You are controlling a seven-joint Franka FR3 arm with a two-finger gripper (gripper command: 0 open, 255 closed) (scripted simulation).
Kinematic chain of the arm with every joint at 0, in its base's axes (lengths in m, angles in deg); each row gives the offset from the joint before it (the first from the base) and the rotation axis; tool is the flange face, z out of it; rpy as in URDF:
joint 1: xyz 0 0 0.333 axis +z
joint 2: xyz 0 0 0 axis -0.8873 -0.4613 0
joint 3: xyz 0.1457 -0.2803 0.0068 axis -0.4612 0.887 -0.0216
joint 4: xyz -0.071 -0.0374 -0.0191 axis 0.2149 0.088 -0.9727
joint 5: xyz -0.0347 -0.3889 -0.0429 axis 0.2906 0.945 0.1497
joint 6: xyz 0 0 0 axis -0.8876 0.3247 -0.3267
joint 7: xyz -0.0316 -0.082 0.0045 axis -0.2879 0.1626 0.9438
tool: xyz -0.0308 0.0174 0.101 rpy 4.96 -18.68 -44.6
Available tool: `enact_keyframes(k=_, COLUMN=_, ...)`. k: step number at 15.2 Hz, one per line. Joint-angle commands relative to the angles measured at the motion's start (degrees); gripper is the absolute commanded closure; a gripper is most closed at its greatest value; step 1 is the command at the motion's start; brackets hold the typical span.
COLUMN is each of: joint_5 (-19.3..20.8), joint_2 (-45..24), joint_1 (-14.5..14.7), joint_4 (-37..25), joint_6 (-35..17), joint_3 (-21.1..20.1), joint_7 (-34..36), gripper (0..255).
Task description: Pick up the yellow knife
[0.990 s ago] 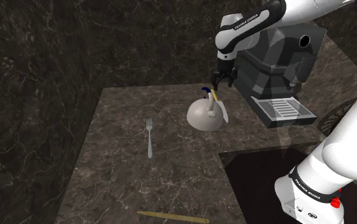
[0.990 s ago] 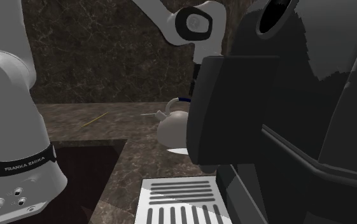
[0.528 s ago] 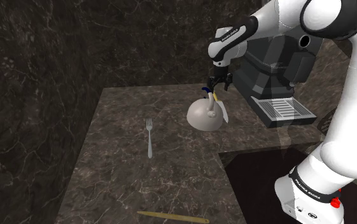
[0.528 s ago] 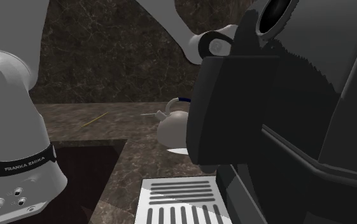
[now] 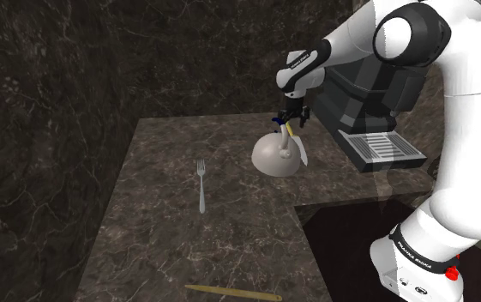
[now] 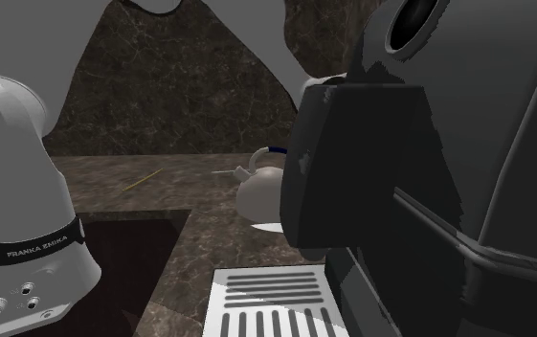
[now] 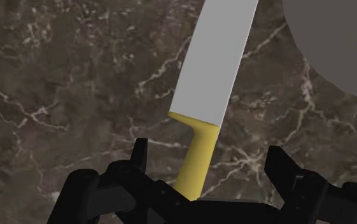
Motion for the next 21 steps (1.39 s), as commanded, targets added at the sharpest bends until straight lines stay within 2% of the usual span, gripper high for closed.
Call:
enact_keyframes(k=1, joint_5=-0.17, joint_2=-1.04, joint_1=-0.09, joint_4=0.03, joint_6=-1.08, joint_3=-0.11, joint_7=-0.05, gripper=0)
enact_keyframes(k=4, joint_5=-0.30, joint_2=-1.88, joint_1=-0.17, joint_4=0.02, joint_6=-1.91, joint_3=-0.21, joint_7=-0.10, gripper=0)
enact_keyframes(k=5, joint_5=-0.30, joint_2=-1.90, joint_1=-0.14, joint_4=0.02, joint_6=-1.91, joint_3=-0.22, joint_7=-0.07, gripper=255)
enact_keyframes(k=14, joint_5=-0.30, joint_2=-1.89, joint_1=-0.17, joint_4=0.02, joint_6=-1.91, joint_3=-0.21, joint_7=-0.10, gripper=255)
enact_keyframes(k=21, joint_5=0.27, joint_2=1.73, joint_1=0.14, joint_4=-0.16, joint_6=1.87, joint_3=0.20, joint_7=0.09, gripper=255)
